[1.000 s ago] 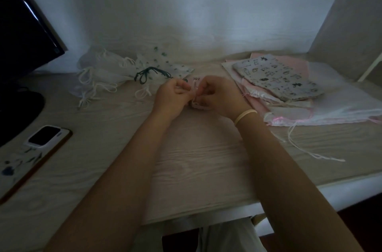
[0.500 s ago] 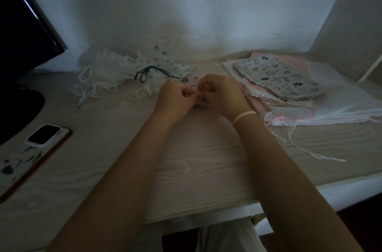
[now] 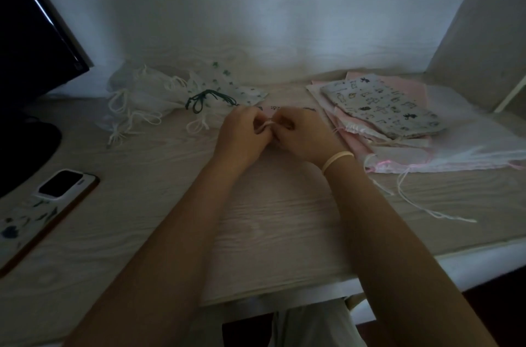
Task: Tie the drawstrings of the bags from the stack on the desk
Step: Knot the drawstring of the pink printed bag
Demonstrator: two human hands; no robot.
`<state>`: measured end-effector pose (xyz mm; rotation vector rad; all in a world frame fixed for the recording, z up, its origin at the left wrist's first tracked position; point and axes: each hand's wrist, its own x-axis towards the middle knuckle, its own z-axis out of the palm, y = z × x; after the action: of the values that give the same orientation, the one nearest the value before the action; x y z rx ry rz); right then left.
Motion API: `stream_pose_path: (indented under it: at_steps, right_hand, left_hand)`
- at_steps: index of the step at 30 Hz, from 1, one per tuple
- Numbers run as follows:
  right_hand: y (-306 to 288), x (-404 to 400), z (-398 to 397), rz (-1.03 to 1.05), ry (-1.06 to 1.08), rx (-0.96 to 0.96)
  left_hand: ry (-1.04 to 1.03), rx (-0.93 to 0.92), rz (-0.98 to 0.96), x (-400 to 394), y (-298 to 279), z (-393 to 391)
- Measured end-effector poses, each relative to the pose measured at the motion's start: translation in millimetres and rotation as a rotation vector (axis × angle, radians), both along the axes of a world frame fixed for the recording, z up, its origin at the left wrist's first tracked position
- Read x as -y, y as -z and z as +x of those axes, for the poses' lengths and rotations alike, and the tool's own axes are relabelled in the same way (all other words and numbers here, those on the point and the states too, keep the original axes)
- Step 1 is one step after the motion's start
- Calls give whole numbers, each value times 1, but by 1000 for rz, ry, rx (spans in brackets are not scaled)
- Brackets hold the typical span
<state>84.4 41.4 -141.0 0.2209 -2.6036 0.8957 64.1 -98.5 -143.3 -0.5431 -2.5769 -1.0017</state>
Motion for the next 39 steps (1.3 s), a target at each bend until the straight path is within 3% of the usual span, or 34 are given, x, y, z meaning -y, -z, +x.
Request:
stream_pose_path:
  at_steps: [9, 13, 16, 20, 29, 34, 39]
  right_hand:
    - [-2, -7, -2, -1032, -166, 335]
    - [-3, -6, -3, -1274, -200, 392]
    - [-3, -6, -2, -1258, -193, 392]
    - [0, -3, -4, -1180, -170, 380]
    - [4, -10, -3, -948, -173, 374]
    - [1, -11, 0, -942, -133, 341]
    - [1, -14, -2, -470, 188, 55]
  left_hand:
    - [63, 42, 302, -2, 0, 2]
    - [17, 126, 447, -5, -2, 5]
    - [67, 217, 525, -5, -3, 5]
    - [108, 182, 532, -4, 0, 4]
    - [48, 192, 392, -1, -4, 7]
    - [58, 248, 250, 8, -4, 3]
    - [102, 282, -78, 18, -9, 2]
